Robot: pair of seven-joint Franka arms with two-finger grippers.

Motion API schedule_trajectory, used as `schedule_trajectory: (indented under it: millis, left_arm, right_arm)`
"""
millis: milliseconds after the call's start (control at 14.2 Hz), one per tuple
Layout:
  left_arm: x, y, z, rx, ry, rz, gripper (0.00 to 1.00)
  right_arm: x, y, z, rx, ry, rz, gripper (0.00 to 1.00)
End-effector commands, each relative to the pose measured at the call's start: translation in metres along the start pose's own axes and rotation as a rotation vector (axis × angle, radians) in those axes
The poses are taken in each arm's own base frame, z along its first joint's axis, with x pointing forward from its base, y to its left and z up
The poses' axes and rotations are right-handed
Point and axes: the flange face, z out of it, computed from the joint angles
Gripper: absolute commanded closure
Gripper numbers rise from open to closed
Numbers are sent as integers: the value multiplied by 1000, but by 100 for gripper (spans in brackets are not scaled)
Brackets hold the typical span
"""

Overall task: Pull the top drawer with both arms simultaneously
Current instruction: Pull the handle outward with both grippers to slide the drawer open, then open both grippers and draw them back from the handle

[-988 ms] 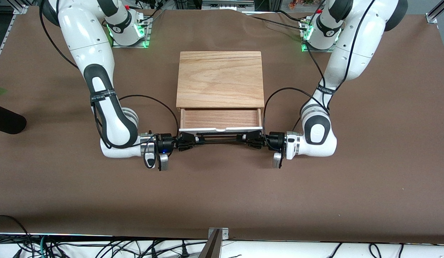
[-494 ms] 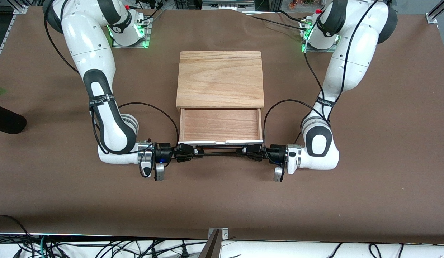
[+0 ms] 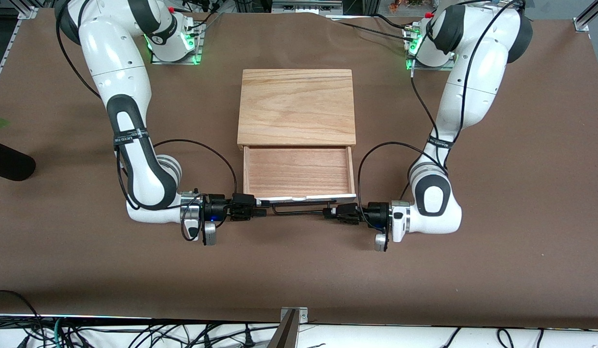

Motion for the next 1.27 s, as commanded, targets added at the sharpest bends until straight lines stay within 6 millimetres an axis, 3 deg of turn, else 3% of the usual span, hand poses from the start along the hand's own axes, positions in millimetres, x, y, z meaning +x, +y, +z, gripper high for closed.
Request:
schedule_trajectory:
  millis: [0, 141, 282, 424, 635, 847, 1059, 1200]
  left_arm:
    - [10, 7, -4, 19, 5, 0, 0]
    - [10, 10, -4, 17, 5, -4, 0]
    - [15, 20, -14, 31, 0, -23, 0]
    - [20, 46, -30, 117, -49, -4, 0]
    - [26, 94, -82, 370, -173, 65, 0]
    - [23, 128, -139, 612, -313, 147, 0]
    - [21, 170, -196, 809, -354, 197, 0]
    - [18, 202, -217, 960, -391, 247, 0]
  right_arm:
    - [5, -8, -12, -3, -12, -18, 0]
    - [8, -15, -21, -56, -50, -52, 0]
    - [14, -23, -43, -145, -88, -103, 0]
    - [19, -39, -61, -233, -135, -145, 0]
    - [28, -79, -100, -415, -228, -235, 0]
    - [30, -128, -152, -600, -329, -261, 0]
    - [19, -172, -208, -791, -437, -214, 0]
    - [7, -199, -246, -903, -519, -197, 0]
